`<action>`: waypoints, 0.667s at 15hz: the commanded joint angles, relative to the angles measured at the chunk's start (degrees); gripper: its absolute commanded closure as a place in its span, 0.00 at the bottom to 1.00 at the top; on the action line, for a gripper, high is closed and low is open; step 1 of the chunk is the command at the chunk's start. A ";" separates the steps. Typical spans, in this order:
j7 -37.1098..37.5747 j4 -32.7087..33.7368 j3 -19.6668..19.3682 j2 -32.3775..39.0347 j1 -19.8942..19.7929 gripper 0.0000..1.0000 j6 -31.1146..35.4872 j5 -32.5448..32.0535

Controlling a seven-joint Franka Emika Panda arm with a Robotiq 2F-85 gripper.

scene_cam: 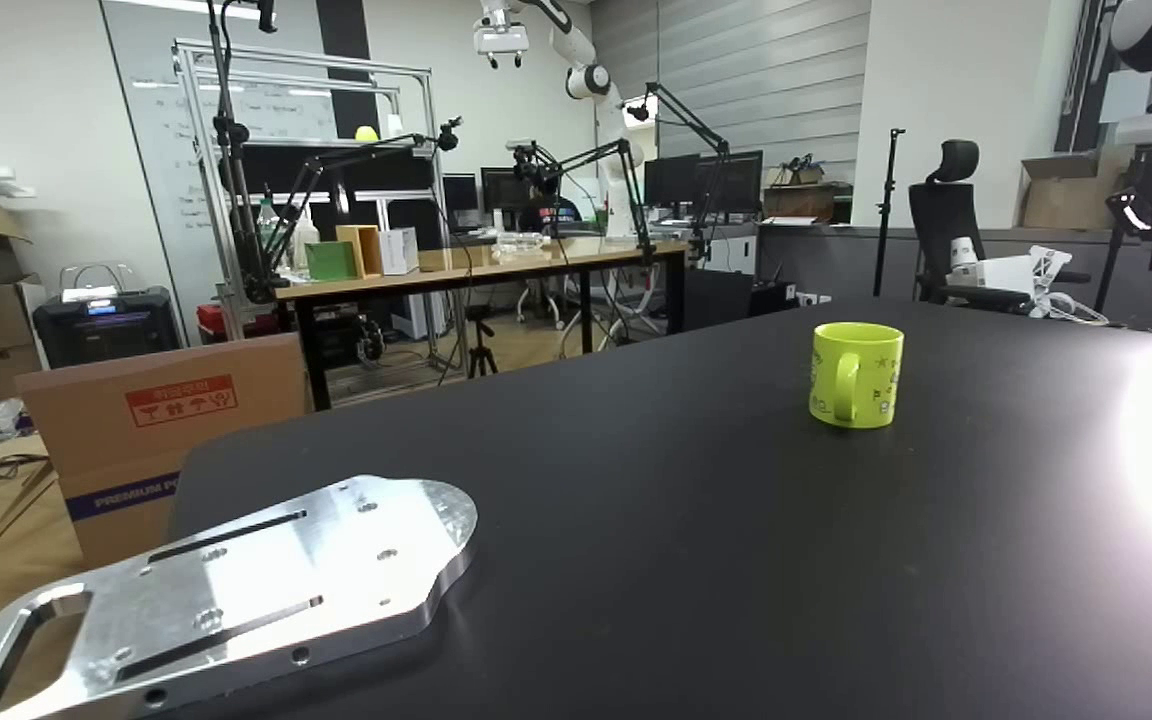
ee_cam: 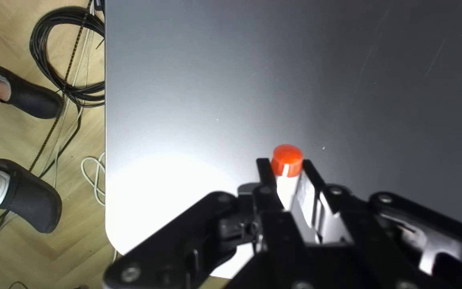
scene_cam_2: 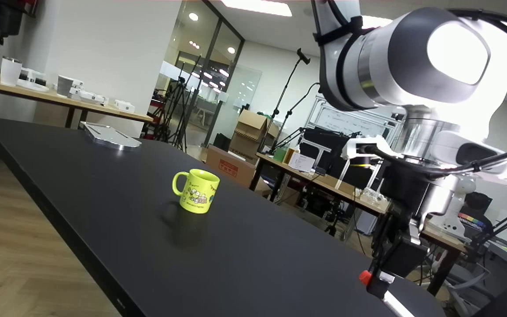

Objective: Remove the red marker from the yellow mug and put it on the table

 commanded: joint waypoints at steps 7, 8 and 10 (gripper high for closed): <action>0.27 1.22 0.80 0.12 -0.63 0.81 -3.01 0.00; 0.27 1.23 0.81 0.12 -0.64 0.81 -3.02 0.02; 0.27 1.23 0.81 0.12 -0.65 0.81 -3.03 0.04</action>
